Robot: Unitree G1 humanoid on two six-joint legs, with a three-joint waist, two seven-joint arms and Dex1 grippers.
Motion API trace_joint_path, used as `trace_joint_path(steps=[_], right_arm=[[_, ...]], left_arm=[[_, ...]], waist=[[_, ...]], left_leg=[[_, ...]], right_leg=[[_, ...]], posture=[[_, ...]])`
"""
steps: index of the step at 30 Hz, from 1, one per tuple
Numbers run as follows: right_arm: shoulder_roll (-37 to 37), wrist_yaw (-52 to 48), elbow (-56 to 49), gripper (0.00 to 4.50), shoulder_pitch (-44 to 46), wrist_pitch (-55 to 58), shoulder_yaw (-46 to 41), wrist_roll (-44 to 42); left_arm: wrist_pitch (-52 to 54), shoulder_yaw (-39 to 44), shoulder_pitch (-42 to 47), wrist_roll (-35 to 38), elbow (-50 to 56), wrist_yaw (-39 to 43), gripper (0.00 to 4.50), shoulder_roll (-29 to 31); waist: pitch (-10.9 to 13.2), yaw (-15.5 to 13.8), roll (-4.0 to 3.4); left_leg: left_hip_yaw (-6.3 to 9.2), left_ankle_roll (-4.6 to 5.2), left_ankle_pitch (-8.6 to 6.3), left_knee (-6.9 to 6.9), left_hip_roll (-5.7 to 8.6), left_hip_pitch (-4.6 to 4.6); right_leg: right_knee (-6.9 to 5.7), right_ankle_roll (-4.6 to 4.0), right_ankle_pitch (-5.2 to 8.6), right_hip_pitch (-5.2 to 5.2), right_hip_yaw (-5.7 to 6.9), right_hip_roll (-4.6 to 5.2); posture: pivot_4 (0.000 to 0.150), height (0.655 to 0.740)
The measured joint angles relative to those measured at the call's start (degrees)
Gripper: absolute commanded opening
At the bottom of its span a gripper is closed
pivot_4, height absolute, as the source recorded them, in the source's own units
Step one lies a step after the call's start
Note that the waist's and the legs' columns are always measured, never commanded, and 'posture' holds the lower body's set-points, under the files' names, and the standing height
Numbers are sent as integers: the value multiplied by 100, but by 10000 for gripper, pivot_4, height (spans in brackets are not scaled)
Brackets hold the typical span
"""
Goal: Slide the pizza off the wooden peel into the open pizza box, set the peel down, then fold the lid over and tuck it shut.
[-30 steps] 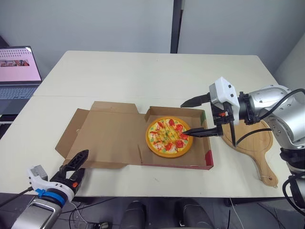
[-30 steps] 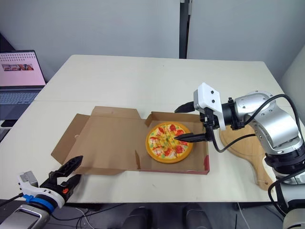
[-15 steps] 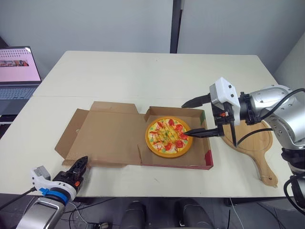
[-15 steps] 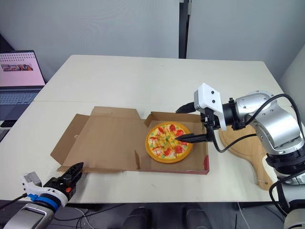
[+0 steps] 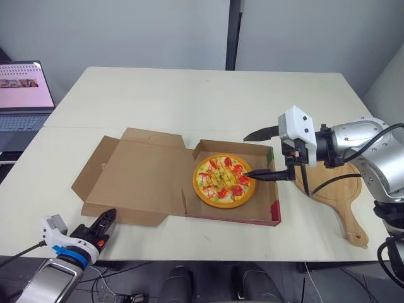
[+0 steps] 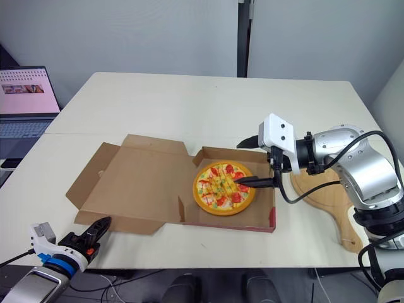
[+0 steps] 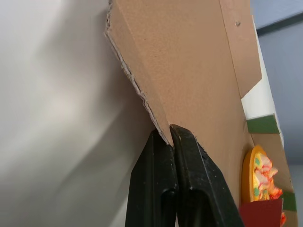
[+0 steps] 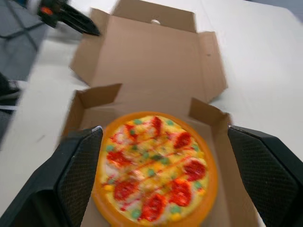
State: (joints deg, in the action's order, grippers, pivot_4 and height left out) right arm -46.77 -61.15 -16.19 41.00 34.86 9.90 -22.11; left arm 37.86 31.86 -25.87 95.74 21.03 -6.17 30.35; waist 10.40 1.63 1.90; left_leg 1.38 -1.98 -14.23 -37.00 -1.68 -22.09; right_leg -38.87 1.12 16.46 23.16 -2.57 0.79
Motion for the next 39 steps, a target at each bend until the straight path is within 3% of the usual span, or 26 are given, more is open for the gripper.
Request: trace_joint_path(steps=[2,5,12,16,26,32,39], right_arm=[[0,219,367,45000,0,-195,5,340],[69,567,1115,39011,121,-612,71,940],[72,1021,2723,14113,277,-2101,621,2462],[405,1087,3197,1232,255,-2452,731,2778],[765,276,3711,560,150,-3220,1007,2810],[519,-735,2499,560,-464,-2679,891,2156],[225,-975,1084,560,-1201,-1690,708,1713]], left_arm=[[104,155,119,-38,-86,285,105,286],[225,368,439,-35,-454,538,0,657],[519,573,1014,-254,-1066,900,0,1061],[645,573,1501,-495,-1285,1046,0,1271],[1056,195,2622,-1470,-1952,1754,0,1557],[1047,-641,3907,-2680,-2402,2824,0,2024],[534,-1911,5591,-4344,-3313,4392,0,2107]], waist=[[1,1,-1],[1,4,0],[3,23,1],[4,22,0],[6,-1,-1],[7,-39,0],[7,-40,1]], left_leg=[[-2,0,0,0,1,1],[-4,0,0,2,0,0],[-3,-1,-2,16,-1,-4],[6,-1,-1,16,-5,-5],[9,-1,-1,11,1,-8],[21,-2,-1,10,2,-18],[24,-3,0,6,4,-25]], right_leg=[[0,-6,3,1,0,0],[0,-9,3,2,-1,0],[2,0,-16,8,4,-1],[-2,-2,-17,8,8,-6],[-2,9,-24,4,9,-9],[-1,10,-24,4,21,-10],[1,13,-24,5,26,-13]], posture=[[1500,7400],[1500,7400],[1500,7400],[1500,7400],[1500,7400],[1500,7400],[1500,7400]])
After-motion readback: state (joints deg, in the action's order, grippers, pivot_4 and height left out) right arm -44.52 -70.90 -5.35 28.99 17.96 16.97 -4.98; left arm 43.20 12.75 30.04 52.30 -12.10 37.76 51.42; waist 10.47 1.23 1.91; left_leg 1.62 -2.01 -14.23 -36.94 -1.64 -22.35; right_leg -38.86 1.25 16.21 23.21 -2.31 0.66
